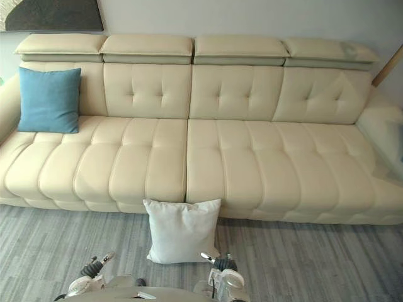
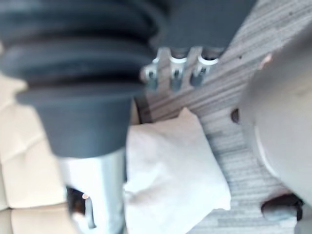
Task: Pick up cushions and gather them together orderly.
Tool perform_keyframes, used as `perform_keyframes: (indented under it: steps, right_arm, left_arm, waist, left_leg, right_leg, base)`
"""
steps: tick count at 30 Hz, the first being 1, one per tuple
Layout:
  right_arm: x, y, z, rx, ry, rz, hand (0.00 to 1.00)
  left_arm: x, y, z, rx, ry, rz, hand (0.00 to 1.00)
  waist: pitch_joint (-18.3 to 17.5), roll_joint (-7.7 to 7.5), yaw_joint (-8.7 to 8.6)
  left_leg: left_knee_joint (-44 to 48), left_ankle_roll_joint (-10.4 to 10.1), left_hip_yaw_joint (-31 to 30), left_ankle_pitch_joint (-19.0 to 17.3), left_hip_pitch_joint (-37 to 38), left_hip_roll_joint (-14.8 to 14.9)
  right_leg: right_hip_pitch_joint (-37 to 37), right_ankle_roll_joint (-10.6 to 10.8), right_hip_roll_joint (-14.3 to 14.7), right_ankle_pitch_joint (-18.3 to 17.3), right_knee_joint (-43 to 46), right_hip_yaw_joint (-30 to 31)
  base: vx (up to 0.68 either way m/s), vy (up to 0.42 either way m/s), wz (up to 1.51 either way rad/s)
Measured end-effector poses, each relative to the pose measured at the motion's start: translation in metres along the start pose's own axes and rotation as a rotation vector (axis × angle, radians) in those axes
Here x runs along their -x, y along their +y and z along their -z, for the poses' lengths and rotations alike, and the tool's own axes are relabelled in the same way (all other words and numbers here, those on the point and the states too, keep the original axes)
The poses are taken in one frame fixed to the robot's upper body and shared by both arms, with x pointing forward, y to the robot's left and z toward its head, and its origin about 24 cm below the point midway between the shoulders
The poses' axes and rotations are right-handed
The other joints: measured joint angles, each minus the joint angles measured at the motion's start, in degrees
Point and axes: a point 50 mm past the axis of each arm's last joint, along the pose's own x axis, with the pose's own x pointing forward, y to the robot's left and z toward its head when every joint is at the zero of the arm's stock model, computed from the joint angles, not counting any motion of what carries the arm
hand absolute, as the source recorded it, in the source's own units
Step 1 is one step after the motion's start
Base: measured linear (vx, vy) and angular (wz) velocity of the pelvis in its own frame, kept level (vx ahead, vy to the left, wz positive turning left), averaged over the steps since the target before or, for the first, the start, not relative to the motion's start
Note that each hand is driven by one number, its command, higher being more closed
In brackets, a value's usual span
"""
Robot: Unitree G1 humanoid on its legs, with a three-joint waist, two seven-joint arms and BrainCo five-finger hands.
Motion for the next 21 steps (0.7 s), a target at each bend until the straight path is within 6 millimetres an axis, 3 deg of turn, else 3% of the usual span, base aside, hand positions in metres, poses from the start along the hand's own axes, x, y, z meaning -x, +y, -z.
perform_keyframes:
  steps: [3, 7, 9, 10, 12, 14, 21]
  right_arm:
    - [-0.001, 0.000, -0.005, 0.016, -0.015, 0.002, 0.00]
    - [-0.004, 0.017, -0.039, 0.119, -0.130, -0.042, 0.00]
    - [-0.005, 0.024, -0.082, 0.172, -0.275, -0.034, 0.00]
    - [-0.004, 0.027, -0.095, 0.191, -0.321, -0.034, 0.00]
    - [0.002, 0.036, -0.142, 0.214, -0.470, -0.030, 0.00]
    - [0.004, 0.039, -0.159, 0.215, -0.518, -0.019, 0.00]
    - [0.030, 0.054, -0.247, 0.110, -0.734, 0.033, 0.00]
  left_arm:
    - [-0.002, -0.002, -0.004, -0.038, -0.005, 0.011, 0.00]
    - [-0.007, -0.019, -0.036, -0.091, -0.096, 0.039, 0.00]
    - [-0.008, -0.039, -0.072, -0.107, -0.207, 0.066, 0.00]
    - [-0.008, -0.042, -0.081, -0.108, -0.235, 0.066, 0.00]
    - [-0.006, -0.050, -0.115, -0.106, -0.343, 0.057, 0.00]
    - [-0.004, -0.052, -0.131, -0.089, -0.392, 0.051, 0.00]
    - [0.014, -0.065, -0.221, 0.118, -0.605, 0.058, 0.00]
  waist:
    - [0.4, 0.04, 0.19]
    - [3.6, 0.74, 0.06]
    - [8.4, 1.72, 0.21]
    - [9.1, 1.74, 0.20]
    - [12.2, 1.85, 0.18]
    - [12.8, 1.91, 0.08]
    - [17.8, 2.07, -0.40]
  left_leg:
    - [-0.9, 0.1, -0.1, 0.1, 0.2, -0.9]
    - [4.0, 0.6, -1.2, -0.3, -8.0, 0.0]
    - [10.0, 1.5, -1.5, -1.3, -15.2, 0.9]
    - [11.5, 1.7, -1.5, -1.5, -17.7, 1.0]
    - [17.6, 2.1, -1.4, -3.0, -25.0, 1.7]
    - [20.3, 2.3, -1.3, -3.6, -29.1, 2.1]
    - [28.9, 2.7, -1.4, -3.0, -49.8, 4.6]
  right_leg:
    - [0.2, 0.0, -0.5, 0.6, -1.0, 0.1]
    - [-7.3, -0.6, -0.4, 0.1, 3.7, -0.1]
    - [-15.2, -0.9, -0.7, -2.0, 11.2, 0.2]
    - [-18.1, -0.8, -1.1, -2.9, 13.8, 0.4]
    - [-27.3, -0.7, -2.0, -5.8, 22.6, 2.2]
    - [-32.1, -1.0, -2.2, -7.0, 26.4, 3.0]
    - [-54.3, -2.3, -1.7, -7.4, 36.9, 5.0]
  base:
    - [0.02, 0.051, 0.03]
    - [-0.10, 0.027, 0.08]
    - [-0.21, 0.042, 0.02]
    - [-0.26, 0.029, -0.14]
    - [-0.30, 0.018, -0.16]
    - [-0.22, -0.011, -0.13]
    - [-0.14, -0.040, -0.12]
